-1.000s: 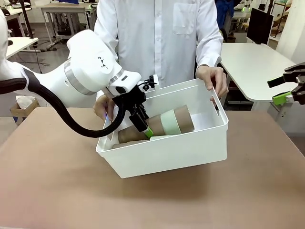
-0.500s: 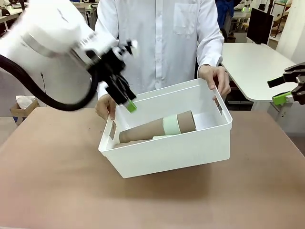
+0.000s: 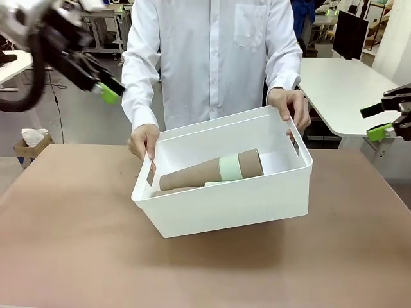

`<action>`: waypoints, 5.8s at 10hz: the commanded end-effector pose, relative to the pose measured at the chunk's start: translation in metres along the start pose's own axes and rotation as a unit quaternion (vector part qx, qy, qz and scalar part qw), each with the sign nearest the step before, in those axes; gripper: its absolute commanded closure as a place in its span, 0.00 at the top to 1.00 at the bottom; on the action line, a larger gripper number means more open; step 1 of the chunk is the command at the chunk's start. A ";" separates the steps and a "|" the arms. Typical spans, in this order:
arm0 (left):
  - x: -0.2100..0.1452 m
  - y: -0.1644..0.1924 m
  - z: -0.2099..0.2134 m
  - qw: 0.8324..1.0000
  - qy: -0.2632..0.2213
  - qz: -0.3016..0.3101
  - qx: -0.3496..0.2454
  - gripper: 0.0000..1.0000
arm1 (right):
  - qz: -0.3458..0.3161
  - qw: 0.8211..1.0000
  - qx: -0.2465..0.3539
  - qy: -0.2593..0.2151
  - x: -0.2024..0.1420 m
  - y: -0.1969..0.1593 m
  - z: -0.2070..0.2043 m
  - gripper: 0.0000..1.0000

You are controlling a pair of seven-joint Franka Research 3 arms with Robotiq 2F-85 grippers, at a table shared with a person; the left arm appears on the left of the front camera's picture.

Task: Stack the cups and store them in the basket.
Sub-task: Place the stack of Reusable plastic cups into the Pantry Basket.

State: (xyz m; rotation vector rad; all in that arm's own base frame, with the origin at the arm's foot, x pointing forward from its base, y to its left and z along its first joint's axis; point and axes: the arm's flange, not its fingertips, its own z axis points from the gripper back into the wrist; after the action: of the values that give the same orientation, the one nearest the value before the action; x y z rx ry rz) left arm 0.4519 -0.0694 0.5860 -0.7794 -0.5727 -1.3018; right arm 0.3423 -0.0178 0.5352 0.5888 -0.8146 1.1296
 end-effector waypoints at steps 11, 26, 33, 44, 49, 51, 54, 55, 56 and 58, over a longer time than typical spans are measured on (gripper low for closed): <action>-0.058 -0.008 0.054 0.998 -0.050 -0.042 -0.011 1.00 | -0.004 1.000 0.000 -0.011 0.003 -0.002 0.001 1.00; -0.058 -0.008 0.054 0.998 -0.050 -0.042 -0.011 1.00 | -0.004 1.000 0.000 -0.011 0.003 -0.002 0.001 1.00; -0.058 -0.008 0.054 0.998 -0.050 -0.042 -0.011 1.00 | -0.004 1.000 0.000 -0.011 0.003 -0.002 0.001 1.00; -0.058 -0.008 0.054 0.998 -0.050 -0.042 -0.011 1.00 | -0.004 1.000 0.000 -0.011 0.003 -0.002 0.001 1.00; -0.058 -0.008 0.054 0.998 -0.050 -0.042 -0.011 1.00 | -0.004 1.000 0.000 -0.011 0.003 -0.002 0.001 1.00; -0.058 -0.008 0.054 0.998 -0.050 -0.042 -0.011 1.00 | -0.004 1.000 0.000 -0.011 0.003 -0.002 0.001 1.00; -0.058 -0.008 0.054 0.998 -0.050 -0.042 -0.011 1.00 | -0.004 1.000 0.000 -0.011 0.003 -0.002 0.001 1.00; -0.058 -0.008 0.054 0.998 -0.050 -0.042 -0.011 1.00 | -0.004 1.000 0.000 -0.011 0.003 -0.002 0.001 1.00; -0.058 -0.008 0.054 0.998 -0.050 -0.042 -0.011 1.00 | -0.004 1.000 0.000 -0.011 0.003 -0.002 0.001 1.00; -0.058 -0.008 0.054 0.998 -0.050 -0.042 -0.011 1.00 | -0.004 1.000 0.000 -0.011 0.003 -0.002 0.001 1.00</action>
State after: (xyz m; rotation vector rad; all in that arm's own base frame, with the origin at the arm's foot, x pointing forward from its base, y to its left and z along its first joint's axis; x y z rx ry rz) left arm 0.4356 0.0093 0.5733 -0.8475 -0.6849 -1.3651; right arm 0.3425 -0.0178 0.5352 0.5886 -0.8142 1.1293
